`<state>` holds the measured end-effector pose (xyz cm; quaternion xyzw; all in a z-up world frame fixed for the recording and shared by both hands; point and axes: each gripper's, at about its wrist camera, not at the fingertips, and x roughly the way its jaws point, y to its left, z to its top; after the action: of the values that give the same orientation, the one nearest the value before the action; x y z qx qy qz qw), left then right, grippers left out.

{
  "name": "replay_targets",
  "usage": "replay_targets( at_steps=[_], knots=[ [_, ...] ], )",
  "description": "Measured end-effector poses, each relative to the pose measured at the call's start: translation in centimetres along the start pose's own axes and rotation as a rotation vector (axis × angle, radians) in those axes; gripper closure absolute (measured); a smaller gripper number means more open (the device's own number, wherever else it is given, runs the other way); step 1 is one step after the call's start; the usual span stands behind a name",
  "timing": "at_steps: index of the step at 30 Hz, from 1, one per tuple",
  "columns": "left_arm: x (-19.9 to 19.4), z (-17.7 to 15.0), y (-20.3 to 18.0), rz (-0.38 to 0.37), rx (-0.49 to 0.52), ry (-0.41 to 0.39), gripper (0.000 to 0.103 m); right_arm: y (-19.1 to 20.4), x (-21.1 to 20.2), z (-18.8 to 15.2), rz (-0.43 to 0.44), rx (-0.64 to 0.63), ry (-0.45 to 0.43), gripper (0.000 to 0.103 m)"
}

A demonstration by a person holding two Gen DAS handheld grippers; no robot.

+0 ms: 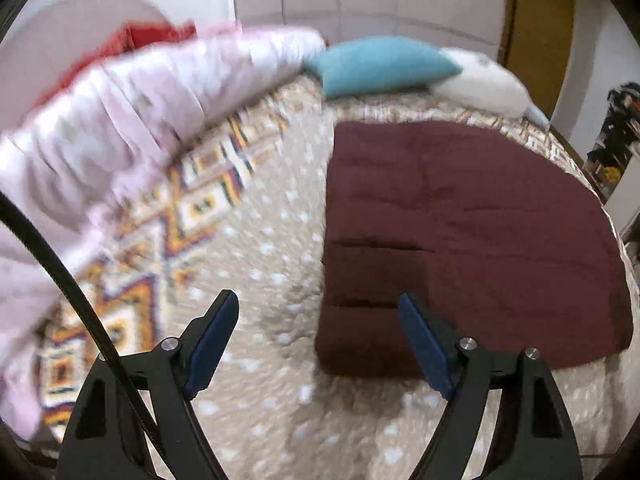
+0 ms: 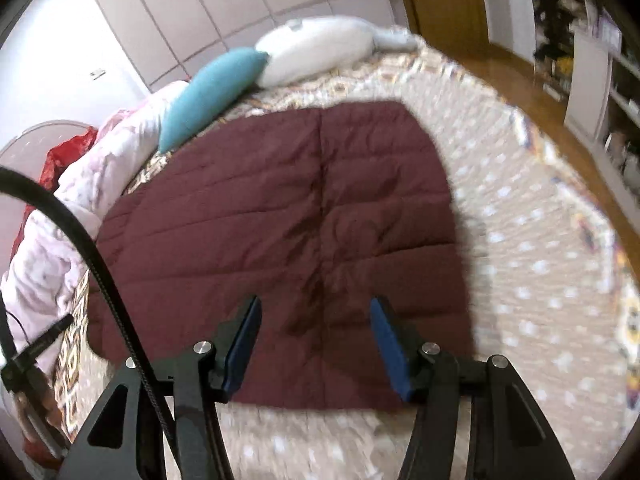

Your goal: Fold large clothes

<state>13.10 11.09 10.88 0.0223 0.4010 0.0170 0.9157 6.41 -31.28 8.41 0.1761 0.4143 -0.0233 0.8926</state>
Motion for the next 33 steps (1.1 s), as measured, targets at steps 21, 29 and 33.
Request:
replay_targets(
  at_steps=[21, 29, 33],
  knots=[
    [-27.4, -10.5, -5.0, 0.005, -0.021, -0.64, 0.0, 4.1, -16.4, -14.5, -0.073, -0.075, -0.197, 0.038],
    [-27.9, -12.9, -7.2, -0.088, 0.06, -0.573, 0.0, 7.0, -16.2, -17.1, -0.063, -0.109, -0.189, 0.034],
    [-25.9, -14.3, -8.8, -0.093, 0.1, -0.465, 0.0, 7.4, -15.1, -18.5, -0.077, -0.117, -0.152, 0.034]
  ],
)
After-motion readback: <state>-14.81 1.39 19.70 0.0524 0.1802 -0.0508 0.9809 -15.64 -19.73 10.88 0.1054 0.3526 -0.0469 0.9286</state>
